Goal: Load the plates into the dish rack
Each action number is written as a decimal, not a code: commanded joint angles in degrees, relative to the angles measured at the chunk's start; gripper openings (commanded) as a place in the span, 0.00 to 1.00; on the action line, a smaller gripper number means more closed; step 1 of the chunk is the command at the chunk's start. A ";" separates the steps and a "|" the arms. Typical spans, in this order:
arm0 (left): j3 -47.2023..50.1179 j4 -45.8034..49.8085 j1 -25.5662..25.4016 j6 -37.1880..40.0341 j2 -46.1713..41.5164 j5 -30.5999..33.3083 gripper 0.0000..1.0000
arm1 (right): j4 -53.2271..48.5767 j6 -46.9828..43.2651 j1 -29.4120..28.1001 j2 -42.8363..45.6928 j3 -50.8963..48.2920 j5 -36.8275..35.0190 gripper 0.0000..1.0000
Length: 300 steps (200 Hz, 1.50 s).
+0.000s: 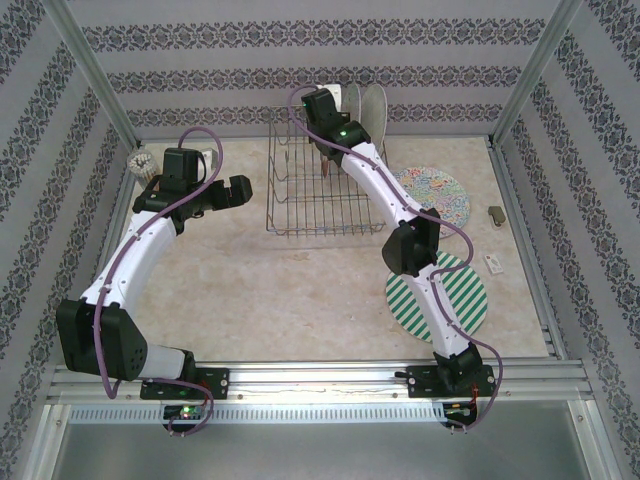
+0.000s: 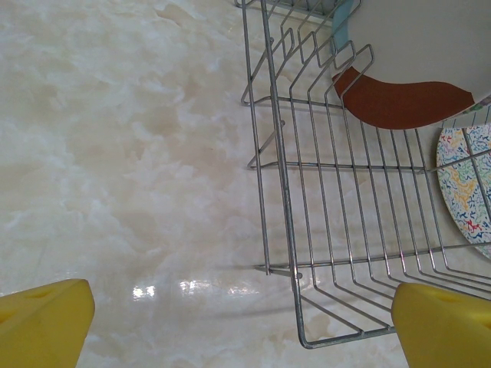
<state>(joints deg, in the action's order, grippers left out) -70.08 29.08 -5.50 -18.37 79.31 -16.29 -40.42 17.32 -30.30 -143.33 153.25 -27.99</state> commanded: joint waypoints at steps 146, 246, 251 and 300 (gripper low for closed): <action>0.12 -1.57 0.40 -0.08 0.91 -1.02 1.00 | 0.26 5.01 1.55 3.63 -4.23 3.96 0.43; 0.81 -1.93 -0.19 0.13 -0.12 0.17 1.00 | -4.11 -3.35 -3.20 22.54 -14.82 -0.83 0.98; 0.83 -1.92 -0.30 0.12 -0.12 0.09 1.00 | -4.72 -3.95 -3.42 24.18 -16.28 -0.54 0.98; 0.72 -1.92 -1.77 0.10 -2.05 -0.25 1.00 | -7.87 3.51 1.84 47.40 -41.35 9.82 0.98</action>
<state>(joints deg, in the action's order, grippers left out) -69.89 29.06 -6.22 -18.39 79.75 -16.45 -44.16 15.49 -34.00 -105.25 121.75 -24.88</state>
